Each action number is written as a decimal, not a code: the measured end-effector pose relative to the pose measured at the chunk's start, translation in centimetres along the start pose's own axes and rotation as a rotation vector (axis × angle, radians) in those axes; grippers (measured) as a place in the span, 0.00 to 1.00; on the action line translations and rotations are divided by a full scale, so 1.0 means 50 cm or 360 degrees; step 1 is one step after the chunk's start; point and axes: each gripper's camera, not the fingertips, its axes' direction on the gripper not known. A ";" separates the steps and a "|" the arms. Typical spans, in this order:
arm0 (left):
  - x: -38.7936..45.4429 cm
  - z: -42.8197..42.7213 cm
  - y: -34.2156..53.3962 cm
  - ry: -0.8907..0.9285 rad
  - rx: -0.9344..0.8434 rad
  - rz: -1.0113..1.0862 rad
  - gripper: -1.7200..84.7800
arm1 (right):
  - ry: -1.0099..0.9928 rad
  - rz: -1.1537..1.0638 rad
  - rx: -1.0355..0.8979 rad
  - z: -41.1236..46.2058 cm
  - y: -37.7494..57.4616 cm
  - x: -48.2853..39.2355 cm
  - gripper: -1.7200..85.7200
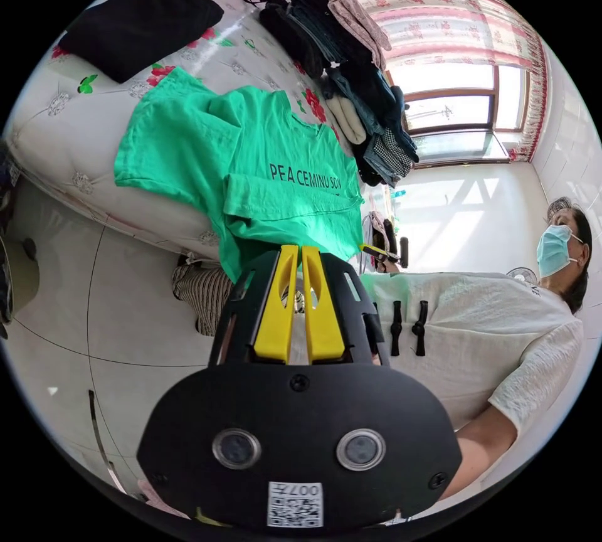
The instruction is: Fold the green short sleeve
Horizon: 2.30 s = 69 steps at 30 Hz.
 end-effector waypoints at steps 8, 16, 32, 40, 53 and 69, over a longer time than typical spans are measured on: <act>0.037 -0.024 -0.067 0.0142 0.0154 0.0077 0.01 | -0.0355 0.0047 0.0228 -0.109 -0.006 0.020 0.02; 0.247 -0.153 -0.423 0.0191 0.0368 0.0552 0.01 | -0.0673 -0.0016 0.0788 -0.389 -0.155 0.045 0.02; 0.346 -0.009 -0.340 -0.0406 -0.0150 0.0836 0.01 | -0.0010 -0.0318 0.0806 -0.426 0.126 -0.113 0.02; 0.022 0.186 -0.178 -0.0612 -0.0435 0.0028 0.01 | -0.0433 0.0416 0.0175 -0.008 0.241 -0.053 0.02; 0.048 0.093 -0.146 -0.0402 0.0076 0.0009 0.03 | -0.0739 0.1060 0.0968 -0.028 0.253 0.103 0.05; 0.024 0.080 -0.250 -0.0295 0.0207 -0.0114 0.01 | -0.0607 0.1115 0.0983 0.018 0.015 0.056 0.03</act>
